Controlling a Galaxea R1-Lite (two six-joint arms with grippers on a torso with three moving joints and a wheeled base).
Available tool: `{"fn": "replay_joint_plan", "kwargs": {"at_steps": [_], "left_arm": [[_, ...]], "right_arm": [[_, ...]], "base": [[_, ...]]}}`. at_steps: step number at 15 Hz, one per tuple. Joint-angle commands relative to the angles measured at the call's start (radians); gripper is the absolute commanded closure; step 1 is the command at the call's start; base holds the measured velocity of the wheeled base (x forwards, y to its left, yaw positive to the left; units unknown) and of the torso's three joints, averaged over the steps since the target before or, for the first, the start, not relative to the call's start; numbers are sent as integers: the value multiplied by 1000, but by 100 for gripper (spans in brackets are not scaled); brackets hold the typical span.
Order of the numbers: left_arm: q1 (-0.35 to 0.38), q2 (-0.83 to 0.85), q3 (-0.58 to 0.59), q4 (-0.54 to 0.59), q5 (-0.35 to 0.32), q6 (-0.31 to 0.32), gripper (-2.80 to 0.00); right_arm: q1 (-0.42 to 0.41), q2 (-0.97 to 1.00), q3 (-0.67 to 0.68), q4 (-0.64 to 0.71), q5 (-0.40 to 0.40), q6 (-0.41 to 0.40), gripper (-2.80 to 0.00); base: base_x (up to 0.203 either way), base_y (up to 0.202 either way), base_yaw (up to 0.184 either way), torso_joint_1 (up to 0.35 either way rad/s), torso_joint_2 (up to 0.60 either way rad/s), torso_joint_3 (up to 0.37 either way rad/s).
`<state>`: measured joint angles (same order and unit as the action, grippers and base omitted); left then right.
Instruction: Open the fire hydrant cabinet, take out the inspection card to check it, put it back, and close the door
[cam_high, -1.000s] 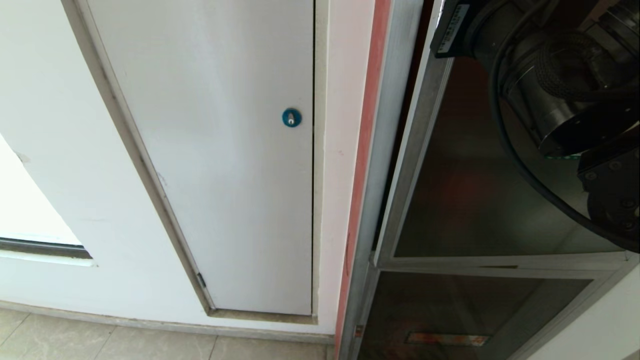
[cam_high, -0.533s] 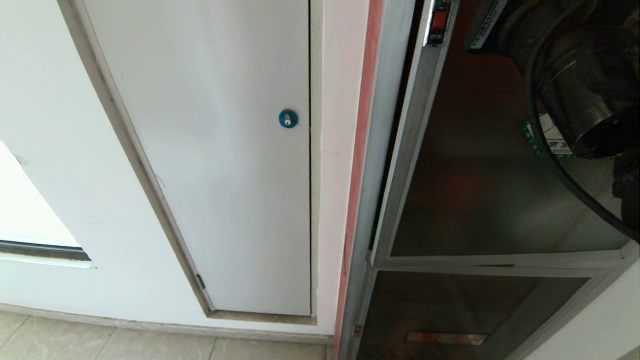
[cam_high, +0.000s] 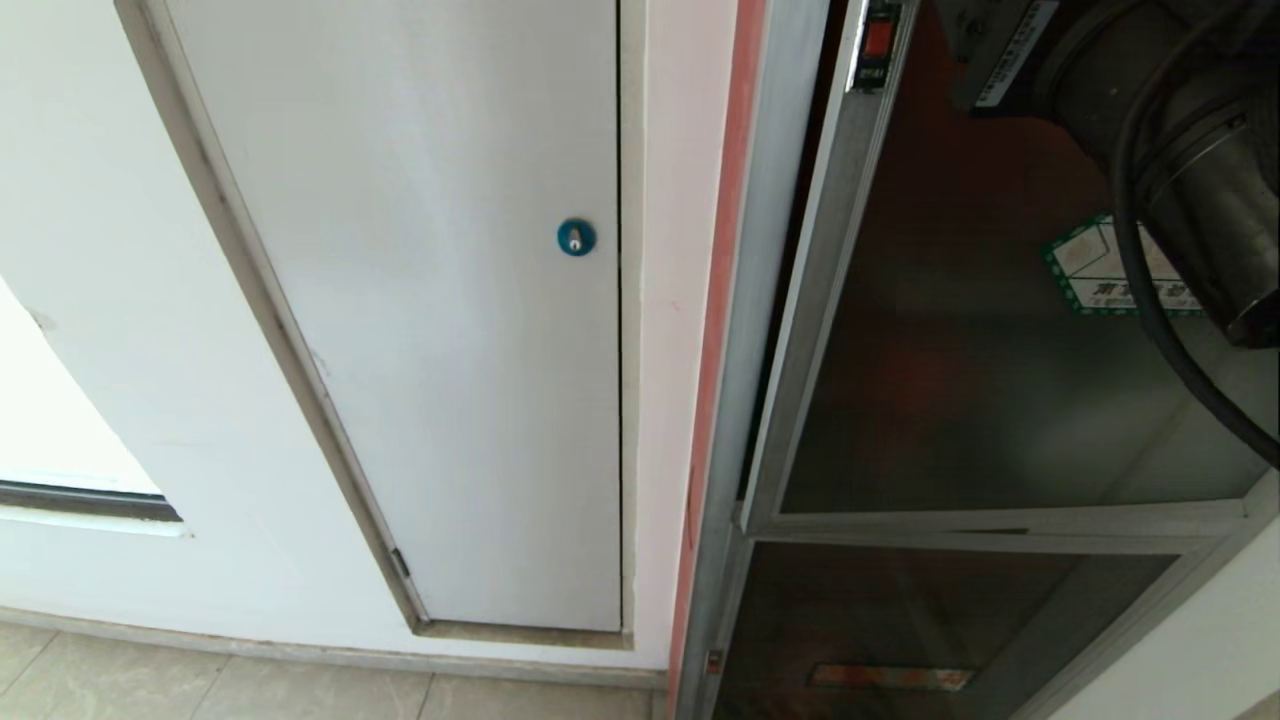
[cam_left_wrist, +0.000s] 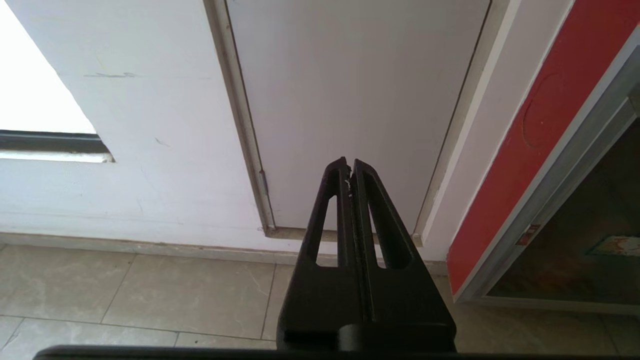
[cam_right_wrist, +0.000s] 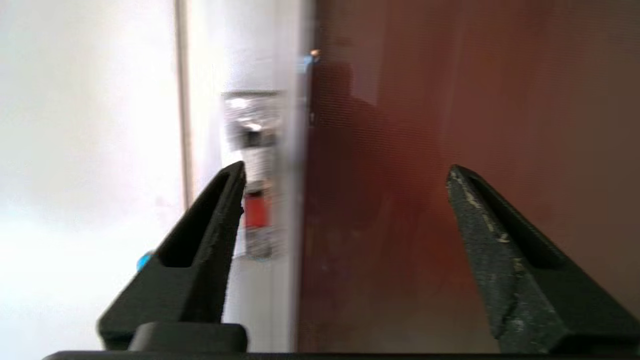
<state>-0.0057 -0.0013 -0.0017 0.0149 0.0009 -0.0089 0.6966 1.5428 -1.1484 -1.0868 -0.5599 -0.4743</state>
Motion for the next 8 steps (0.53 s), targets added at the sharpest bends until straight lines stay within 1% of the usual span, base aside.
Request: {"fn": "replay_joint_plan", "kwargs": {"at_steps": [1,8], "left_arm": [[0,1,0,0,1,0,0],[0,1,0,0,1,0,0]], "right_arm": [[14,-16,22,-3,-9,-4,-280],[18,-12,40,-1,-11,-15,-280]], "base": [[0,0,0,0,0,0],[0,0,0,0,0,0]]}}
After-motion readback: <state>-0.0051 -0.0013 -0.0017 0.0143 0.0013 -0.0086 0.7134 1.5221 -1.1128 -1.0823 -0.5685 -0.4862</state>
